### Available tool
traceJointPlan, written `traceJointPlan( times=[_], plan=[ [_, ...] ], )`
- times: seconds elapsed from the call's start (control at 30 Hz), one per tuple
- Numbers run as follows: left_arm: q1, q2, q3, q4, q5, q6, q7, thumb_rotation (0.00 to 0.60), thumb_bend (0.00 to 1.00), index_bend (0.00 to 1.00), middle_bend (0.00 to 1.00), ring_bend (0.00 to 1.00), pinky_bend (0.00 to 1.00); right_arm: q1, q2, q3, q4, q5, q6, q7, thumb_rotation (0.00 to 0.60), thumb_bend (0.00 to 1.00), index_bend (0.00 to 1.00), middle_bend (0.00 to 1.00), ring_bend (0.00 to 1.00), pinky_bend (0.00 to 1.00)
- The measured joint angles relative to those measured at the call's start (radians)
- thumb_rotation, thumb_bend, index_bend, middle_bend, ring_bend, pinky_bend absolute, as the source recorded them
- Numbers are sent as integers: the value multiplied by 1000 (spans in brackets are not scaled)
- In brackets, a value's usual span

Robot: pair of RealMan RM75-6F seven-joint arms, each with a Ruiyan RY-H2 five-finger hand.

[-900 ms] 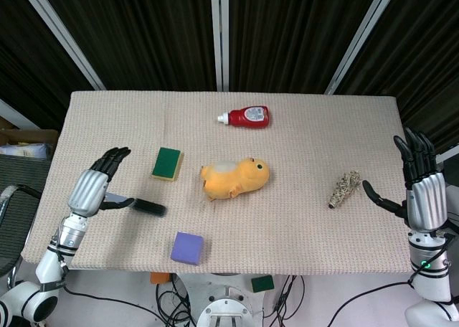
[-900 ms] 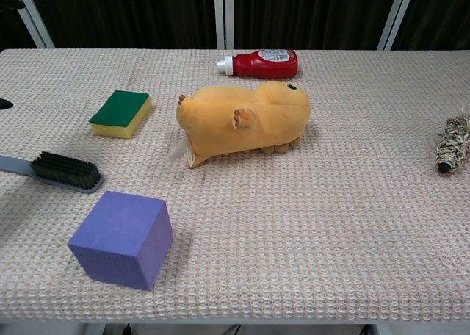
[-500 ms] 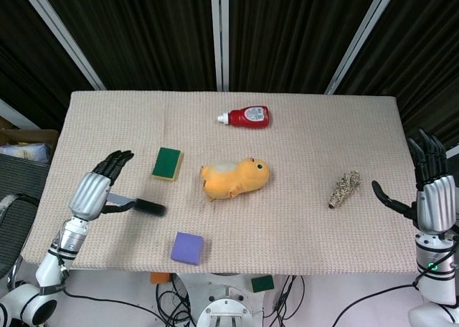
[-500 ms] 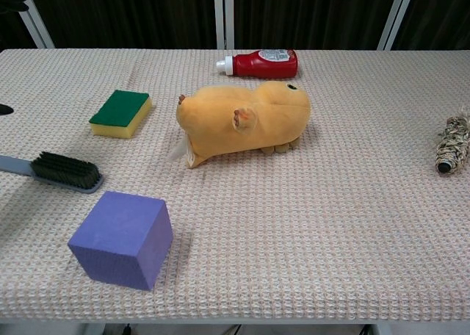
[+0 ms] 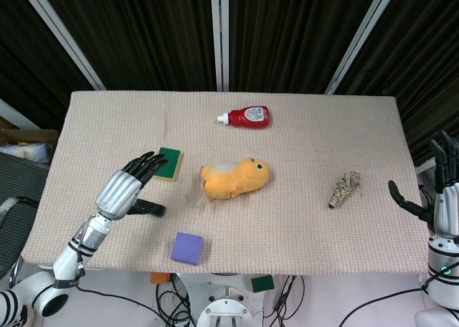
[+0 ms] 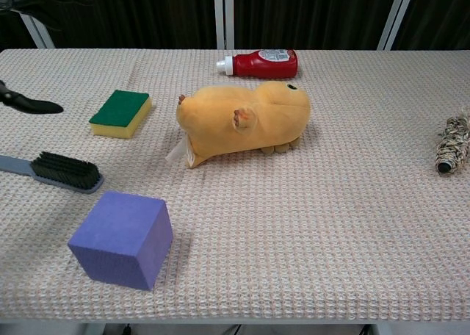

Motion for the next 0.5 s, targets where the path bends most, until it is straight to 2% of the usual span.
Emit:
traceJointPlan(
  times=[0.33, 0.5],
  plan=[
    [-210, -29, -96, -57, -121, -269, 89, 600, 33, 109, 87, 45, 210, -8, 10, -4, 3, 21, -15, 1, 600, 272, 0, 0, 0, 0],
    [-292, -70, -117, -41, -194, -373, 136, 600, 32, 109, 87, 45, 210, -8, 8, -7, 13, 26, -24, 6, 600, 273, 0, 0, 0, 0]
  ],
)
